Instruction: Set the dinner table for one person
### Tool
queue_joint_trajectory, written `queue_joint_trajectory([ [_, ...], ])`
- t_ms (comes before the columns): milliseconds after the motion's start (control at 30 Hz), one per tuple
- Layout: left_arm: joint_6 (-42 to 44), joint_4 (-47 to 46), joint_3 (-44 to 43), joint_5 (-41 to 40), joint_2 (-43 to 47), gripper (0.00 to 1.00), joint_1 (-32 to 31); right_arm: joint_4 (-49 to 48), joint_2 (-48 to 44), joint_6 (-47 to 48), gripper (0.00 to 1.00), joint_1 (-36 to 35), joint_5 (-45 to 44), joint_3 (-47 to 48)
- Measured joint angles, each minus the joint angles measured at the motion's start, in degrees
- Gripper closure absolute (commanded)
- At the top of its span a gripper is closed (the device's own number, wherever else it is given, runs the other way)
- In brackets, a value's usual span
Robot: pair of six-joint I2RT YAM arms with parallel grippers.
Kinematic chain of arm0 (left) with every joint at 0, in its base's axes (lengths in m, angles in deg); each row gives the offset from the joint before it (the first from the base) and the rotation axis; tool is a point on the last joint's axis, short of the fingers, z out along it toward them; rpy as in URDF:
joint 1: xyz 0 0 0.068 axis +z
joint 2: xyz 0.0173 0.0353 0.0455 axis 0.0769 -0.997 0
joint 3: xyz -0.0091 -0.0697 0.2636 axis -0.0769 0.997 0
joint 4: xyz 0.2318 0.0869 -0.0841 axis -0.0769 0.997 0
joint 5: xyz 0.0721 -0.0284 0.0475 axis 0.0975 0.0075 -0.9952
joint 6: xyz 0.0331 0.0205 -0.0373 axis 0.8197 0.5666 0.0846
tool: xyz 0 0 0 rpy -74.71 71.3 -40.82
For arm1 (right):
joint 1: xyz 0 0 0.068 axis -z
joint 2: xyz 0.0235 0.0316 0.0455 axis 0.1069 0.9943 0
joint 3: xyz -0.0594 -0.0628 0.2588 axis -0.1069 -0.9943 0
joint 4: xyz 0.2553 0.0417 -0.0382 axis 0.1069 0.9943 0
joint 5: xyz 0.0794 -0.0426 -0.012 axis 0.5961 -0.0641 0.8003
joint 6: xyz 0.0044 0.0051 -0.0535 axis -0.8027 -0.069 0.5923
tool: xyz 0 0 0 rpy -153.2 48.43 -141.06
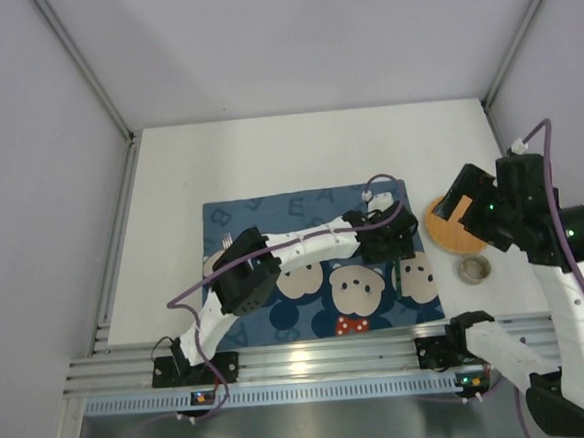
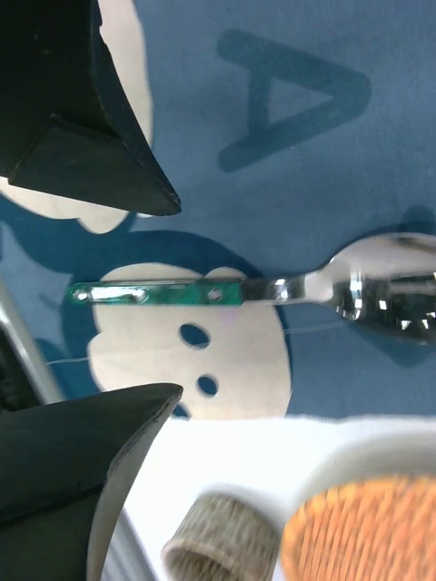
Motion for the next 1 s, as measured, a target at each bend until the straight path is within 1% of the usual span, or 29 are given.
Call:
queue_joint_trajectory([
  [33,0.24,0.66,0.00,0.04,1.03,0.18,0.02,-0.13,1.95,0.15,0.00,0.02,-0.81,0.44],
  [100,0.94,2.21,0.00,0.13,3.61,0.18,0.20,-1.18,6.47,0.81,0.00,0.63,-1.73,1.36],
  [167,2.05,4.26,0.00,0.63,7.15,0.18,0.61,-3.06,11.41,1.62,0.00,3.34,-1.49,2.84],
  [233,3.08,6.29,0.04,0.72,11.08,0.18,1.25,-7.26,17.27,2.56,0.00,9.94,3.08,3.08],
  [300,4.24,8.00,1.01,0.46,16.11,0.19,2.25,-12.52,23.61,2.84,0.00,18.73,8.11,1.77],
  [433,6.47,11.08,8.33,-1.42,29.75,0.19,5.49,-19.93,34.36,2.56,0.00,33.29,13.49,-3.34],
  [500,7.17,13.31,13.62,-2.73,37.48,0.19,8.00,-24.61,36.20,1.86,0.00,38.86,14.67,-9.03],
  [567,7.74,14.60,18.38,-3.69,43.56,0.19,10.43,-27.02,36.30,0.96,0.00,43.17,14.97,-15.06],
  [633,8.20,16.35,22.64,-4.33,48.50,0.19,12.74,-29.38,36.44,0.50,0.00,44.78,15.06,-19.28],
  [700,8.79,17.84,27.08,-4.37,52.70,0.19,14.84,-31.69,37.13,0.44,0.00,44.83,15.69,-22.40],
  [767,9.44,19.10,29.57,-4.22,54.77,0.19,16.35,-34.23,38.49,0.46,0.00,44.72,16.35,-24.33],
  [900,11.26,21.09,32.02,-3.69,55.58,0.20,18.93,-38.95,42.14,0.63,0.00,44.70,16.37,-26.43],
  [1000,12.59,21.73,32.04,-3.48,55.01,0.20,19.39,-40.83,43.89,0.96,0.00,44.74,15.78,-27.04],
])
